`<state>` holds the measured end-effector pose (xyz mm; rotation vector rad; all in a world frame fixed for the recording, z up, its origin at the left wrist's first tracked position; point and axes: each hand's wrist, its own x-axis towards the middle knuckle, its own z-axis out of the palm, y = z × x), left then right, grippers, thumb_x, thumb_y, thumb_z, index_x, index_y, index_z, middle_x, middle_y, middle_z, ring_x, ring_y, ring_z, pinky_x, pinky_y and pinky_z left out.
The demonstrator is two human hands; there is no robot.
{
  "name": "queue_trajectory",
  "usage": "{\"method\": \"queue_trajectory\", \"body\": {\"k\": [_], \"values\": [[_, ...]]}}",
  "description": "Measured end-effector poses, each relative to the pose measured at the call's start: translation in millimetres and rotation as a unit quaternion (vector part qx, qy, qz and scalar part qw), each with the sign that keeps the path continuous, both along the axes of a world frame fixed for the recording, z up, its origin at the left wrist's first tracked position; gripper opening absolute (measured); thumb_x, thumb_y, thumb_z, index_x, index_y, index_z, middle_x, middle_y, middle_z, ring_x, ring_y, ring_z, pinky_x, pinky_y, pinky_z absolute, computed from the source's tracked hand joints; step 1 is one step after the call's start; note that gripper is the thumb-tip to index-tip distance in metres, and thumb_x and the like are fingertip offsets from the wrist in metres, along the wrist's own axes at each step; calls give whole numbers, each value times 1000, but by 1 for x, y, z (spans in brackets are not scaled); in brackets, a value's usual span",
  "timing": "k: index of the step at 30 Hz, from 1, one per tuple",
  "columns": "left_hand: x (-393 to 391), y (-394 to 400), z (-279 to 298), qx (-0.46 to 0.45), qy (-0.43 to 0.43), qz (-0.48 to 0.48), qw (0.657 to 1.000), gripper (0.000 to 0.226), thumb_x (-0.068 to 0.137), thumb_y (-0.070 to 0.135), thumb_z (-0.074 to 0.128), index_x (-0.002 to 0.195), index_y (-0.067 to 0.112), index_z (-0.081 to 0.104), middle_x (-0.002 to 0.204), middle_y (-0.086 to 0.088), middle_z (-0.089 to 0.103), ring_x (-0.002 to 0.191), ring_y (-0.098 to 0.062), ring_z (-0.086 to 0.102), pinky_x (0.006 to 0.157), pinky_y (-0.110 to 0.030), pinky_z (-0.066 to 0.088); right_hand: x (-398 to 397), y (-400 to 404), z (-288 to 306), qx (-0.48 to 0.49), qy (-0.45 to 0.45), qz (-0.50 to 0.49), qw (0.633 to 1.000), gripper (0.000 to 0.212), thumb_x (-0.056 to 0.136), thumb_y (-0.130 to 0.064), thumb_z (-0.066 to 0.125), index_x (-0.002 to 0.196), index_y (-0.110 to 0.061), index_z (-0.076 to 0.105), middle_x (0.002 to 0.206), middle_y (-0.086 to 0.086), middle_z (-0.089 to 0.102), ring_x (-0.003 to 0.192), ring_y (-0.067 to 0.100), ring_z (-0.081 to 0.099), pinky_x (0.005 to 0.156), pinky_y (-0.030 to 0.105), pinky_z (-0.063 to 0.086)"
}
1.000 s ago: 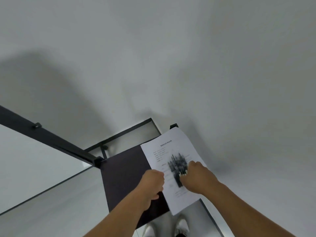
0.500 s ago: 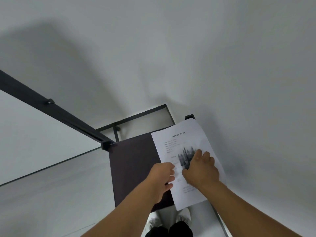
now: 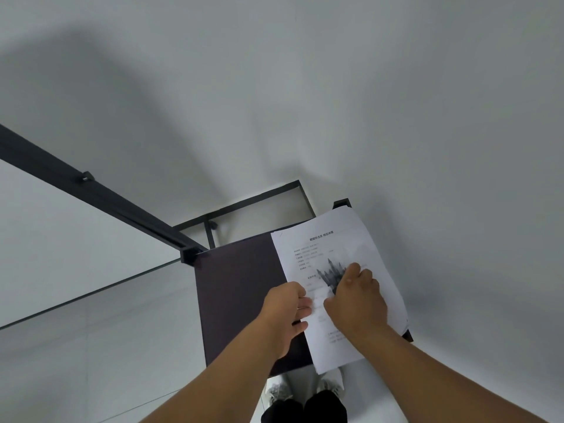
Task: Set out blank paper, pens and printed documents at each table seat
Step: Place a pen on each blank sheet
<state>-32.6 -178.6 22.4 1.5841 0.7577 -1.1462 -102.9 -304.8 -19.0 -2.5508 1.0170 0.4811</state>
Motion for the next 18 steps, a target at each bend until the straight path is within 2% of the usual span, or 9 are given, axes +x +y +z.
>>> {"method": "queue_trajectory", "body": {"k": [3,7,14,18], "values": [[0,0,1,-1,-1,5,1000,25,102,13,56,120,10,71,117,-13,79,112,-28,75,96,-45,60,-3,-3,-1,-16,4,17,1000,48,101,-41,62,135,-14,39,129,8,56,108,19,61,86,26,58],[0,2,4,1,-4,9,1000,24,102,12,56,121,10,71,120,-16,78,118,-32,73,94,-44,60,0,-9,-1,-14,6,20,1000,39,106,-39,55,133,-13,45,127,7,59,104,18,65,83,26,58],[-4,8,10,0,-4,18,1000,23,104,12,54,118,9,71,118,-13,78,113,-30,74,87,-42,58,2,-16,-1,-6,25,32,999,38,108,-36,54,133,-9,48,126,9,60,104,21,66,83,28,57],[-6,15,14,-4,-10,16,1000,25,107,14,50,120,10,71,118,-10,77,111,-28,73,92,-45,57,0,-21,0,9,28,30,999,31,108,-34,54,127,-9,47,121,9,61,94,21,64,70,24,48]]}}
